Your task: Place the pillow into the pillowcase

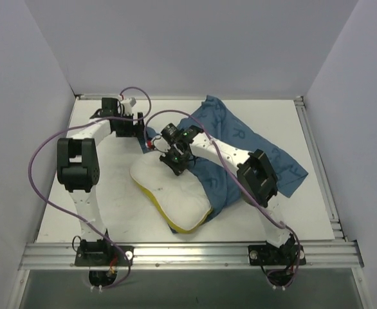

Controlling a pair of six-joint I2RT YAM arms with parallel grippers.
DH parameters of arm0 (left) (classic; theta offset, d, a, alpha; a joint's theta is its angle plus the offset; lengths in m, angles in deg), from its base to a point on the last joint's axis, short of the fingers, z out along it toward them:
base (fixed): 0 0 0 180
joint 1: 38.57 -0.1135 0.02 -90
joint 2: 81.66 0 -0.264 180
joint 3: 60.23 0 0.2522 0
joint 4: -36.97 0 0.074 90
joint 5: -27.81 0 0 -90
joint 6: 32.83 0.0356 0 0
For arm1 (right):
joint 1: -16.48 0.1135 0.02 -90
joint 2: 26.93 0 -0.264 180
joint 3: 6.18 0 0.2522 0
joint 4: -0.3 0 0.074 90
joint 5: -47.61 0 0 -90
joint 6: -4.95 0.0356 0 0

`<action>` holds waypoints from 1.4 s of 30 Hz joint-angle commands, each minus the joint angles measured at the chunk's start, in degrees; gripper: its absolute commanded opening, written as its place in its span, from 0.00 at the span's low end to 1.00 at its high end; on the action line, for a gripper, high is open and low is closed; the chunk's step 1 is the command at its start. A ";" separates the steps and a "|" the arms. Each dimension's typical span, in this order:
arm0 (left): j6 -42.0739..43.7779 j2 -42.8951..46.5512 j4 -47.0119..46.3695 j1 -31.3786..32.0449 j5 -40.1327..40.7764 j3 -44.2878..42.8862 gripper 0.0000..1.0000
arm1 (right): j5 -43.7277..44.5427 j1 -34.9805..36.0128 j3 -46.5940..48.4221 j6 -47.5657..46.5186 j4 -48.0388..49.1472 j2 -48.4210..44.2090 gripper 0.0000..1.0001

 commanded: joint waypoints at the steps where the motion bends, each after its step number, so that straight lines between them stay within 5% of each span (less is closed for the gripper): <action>1: -0.29 -0.99 -3.28 3.81 5.22 0.88 0.97 | -1.25 -0.97 -4.28 0.45 -4.94 -7.24 0.00; 3: -0.20 -2.91 -2.58 5.92 8.56 0.62 0.95 | -0.12 -0.53 -5.86 -0.16 -2.84 -12.34 0.00; 6: -1.60 -6.08 -0.22 6.72 7.45 -1.57 0.75 | 4.96 0.09 -9.20 -2.00 -0.55 -17.18 0.00; 8: -1.43 -6.70 0.32 6.72 5.42 -2.28 0.47 | 8.57 0.00 -12.71 -3.66 1.55 -19.98 0.00; 10: -0.12 -6.71 3.38 6.46 0.07 -4.20 0.04 | 13.94 -1.22 -15.87 -4.64 3.14 -22.10 0.00; 11: 0.67 -5.84 9.05 6.11 -2.48 -5.09 0.00 | 15.87 -2.10 -16.41 -5.17 3.32 -22.46 0.00; 17: 4.62 9.43 27.78 -0.92 -16.82 -3.52 0.00 | 29.93 -9.40 -14.22 -6.93 4.90 -23.34 0.00; 24: 6.84 15.62 35.39 -1.81 -23.50 7.09 0.00 | 30.13 -5.01 -16.33 -7.98 5.00 -19.12 0.00; 26: 5.60 15.62 35.39 -1.72 -26.30 9.66 0.00 | 28.12 -4.92 -14.93 -7.37 2.46 -19.12 0.17; 28: 5.08 15.79 34.52 -1.72 -26.32 11.42 0.00 | 24.09 -5.36 -10.47 -4.84 -2.96 -20.51 0.63; 31: 4.55 16.06 33.72 -1.81 -25.44 10.64 0.00 | 9.52 -5.80 -4.92 -2.45 -10.27 -24.37 0.84; 34: 3.67 15.53 33.63 -1.72 -25.79 9.67 0.00 | -3.44 -3.88 -7.51 -1.31 -11.70 -29.38 0.96; 42: 0.59 16.93 31.70 -2.33 -27.38 15.29 0.00 | 6.56 7.55 -16.50 -1.31 -0.46 -22.65 1.00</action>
